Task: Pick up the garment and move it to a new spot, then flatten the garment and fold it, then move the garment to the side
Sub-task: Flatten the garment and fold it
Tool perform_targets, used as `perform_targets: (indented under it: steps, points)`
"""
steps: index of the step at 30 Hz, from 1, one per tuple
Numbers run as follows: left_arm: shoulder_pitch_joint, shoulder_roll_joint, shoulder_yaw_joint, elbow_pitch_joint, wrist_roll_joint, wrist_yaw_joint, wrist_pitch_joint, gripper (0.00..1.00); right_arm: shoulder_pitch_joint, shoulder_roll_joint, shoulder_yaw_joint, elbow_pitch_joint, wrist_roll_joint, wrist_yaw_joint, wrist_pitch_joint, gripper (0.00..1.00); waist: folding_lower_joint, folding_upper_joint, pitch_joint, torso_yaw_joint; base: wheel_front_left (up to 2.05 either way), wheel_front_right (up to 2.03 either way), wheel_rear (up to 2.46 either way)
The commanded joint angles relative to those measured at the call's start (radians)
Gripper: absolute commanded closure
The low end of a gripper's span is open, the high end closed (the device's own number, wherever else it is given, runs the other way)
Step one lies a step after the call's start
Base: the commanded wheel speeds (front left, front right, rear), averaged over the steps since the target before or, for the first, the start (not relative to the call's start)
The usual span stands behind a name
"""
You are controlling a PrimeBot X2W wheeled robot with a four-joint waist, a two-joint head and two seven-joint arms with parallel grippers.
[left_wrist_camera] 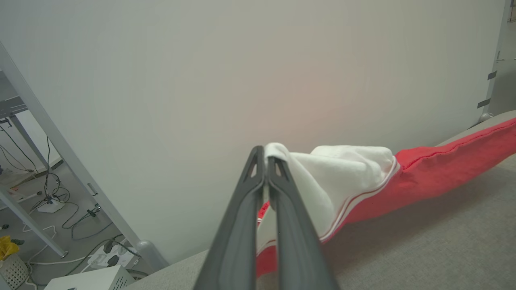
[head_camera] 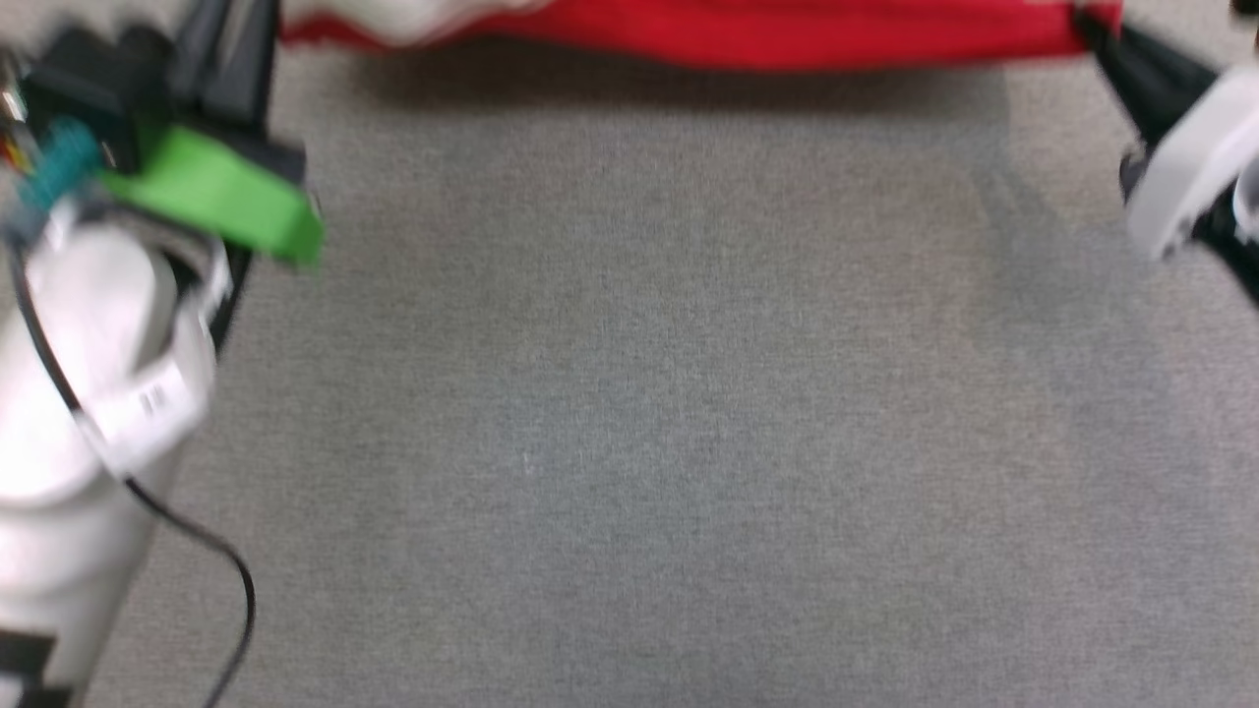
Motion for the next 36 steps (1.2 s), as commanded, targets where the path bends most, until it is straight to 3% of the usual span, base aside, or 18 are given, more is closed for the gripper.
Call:
perform_targets:
  steps: [1,11,16,20,28,36]
  points:
    - [0.074,0.014,0.001,-0.018,-0.016,0.013,-0.006,1.0,0.047,-0.015,0.01,-0.008,0.02,-0.001,-0.012,1.0,0.0001,0.0,-0.105,0.016,0.0,0.0,0.0]
    - [0.557,0.055,-0.016,-0.193,-0.089,0.141,0.021,1.0,0.319,-0.088,0.106,-0.095,0.077,-0.001,-0.026,1.0,0.0001,0.0,-0.239,0.023,0.0,0.0,0.0]
    - [0.745,0.044,-0.013,-0.264,-0.153,0.205,0.041,1.0,0.444,-0.12,0.116,-0.115,0.1,-0.001,-0.039,1.0,0.0001,0.0,-0.293,0.031,0.0,0.0,0.0]
    - [0.864,0.033,-0.028,-0.291,-0.2,0.225,0.057,1.0,0.56,-0.145,0.114,-0.141,0.138,-0.001,-0.046,1.0,0.0001,0.0,-0.338,0.04,0.0,0.0,0.0]
    - [1.037,0.038,-0.075,-0.313,-0.308,0.219,0.158,1.0,0.76,-0.196,0.106,-0.211,0.201,-0.001,-0.018,1.0,0.0001,0.0,-0.392,0.036,0.0,0.0,0.0]
    - [1.085,0.072,-0.097,-0.352,-0.376,0.199,0.259,1.0,0.869,-0.246,0.07,-0.283,0.254,-0.001,0.046,1.0,0.0001,0.0,-0.397,0.035,0.0,0.0,0.0]
